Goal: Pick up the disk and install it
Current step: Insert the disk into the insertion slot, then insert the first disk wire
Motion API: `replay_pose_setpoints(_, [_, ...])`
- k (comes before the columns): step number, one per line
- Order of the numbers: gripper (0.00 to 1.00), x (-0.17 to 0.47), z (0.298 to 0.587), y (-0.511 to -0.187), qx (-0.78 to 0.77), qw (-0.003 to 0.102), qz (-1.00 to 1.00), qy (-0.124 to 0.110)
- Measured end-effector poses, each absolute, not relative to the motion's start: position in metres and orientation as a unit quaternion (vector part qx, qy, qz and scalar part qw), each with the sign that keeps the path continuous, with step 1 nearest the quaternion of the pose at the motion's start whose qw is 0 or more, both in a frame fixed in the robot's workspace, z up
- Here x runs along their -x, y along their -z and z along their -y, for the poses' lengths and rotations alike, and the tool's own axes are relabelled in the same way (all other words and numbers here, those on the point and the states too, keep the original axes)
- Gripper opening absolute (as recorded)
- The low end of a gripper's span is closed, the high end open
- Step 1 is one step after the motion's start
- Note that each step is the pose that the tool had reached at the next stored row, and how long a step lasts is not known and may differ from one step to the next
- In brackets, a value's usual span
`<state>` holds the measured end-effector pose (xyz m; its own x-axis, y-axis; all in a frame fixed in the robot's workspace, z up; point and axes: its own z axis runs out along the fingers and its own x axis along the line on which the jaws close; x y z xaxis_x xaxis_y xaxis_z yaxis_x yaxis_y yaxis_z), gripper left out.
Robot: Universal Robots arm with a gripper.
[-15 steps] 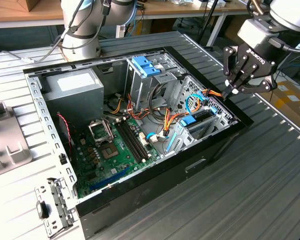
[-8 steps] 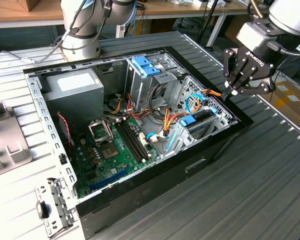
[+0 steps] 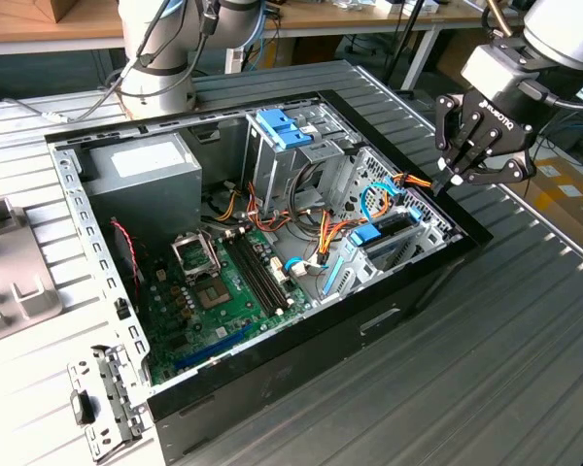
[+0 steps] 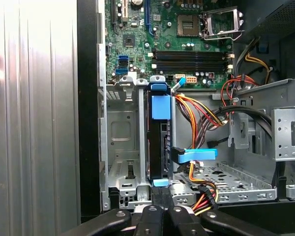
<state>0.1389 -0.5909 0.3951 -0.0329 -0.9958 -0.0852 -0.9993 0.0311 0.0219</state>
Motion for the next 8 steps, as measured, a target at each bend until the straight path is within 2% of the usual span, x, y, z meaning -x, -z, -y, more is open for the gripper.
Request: replay_pose_setpoints(8, [0.11, -0.1391, 0.5909, -0.3950, 0.695, 0.023, -0.718, -0.038])
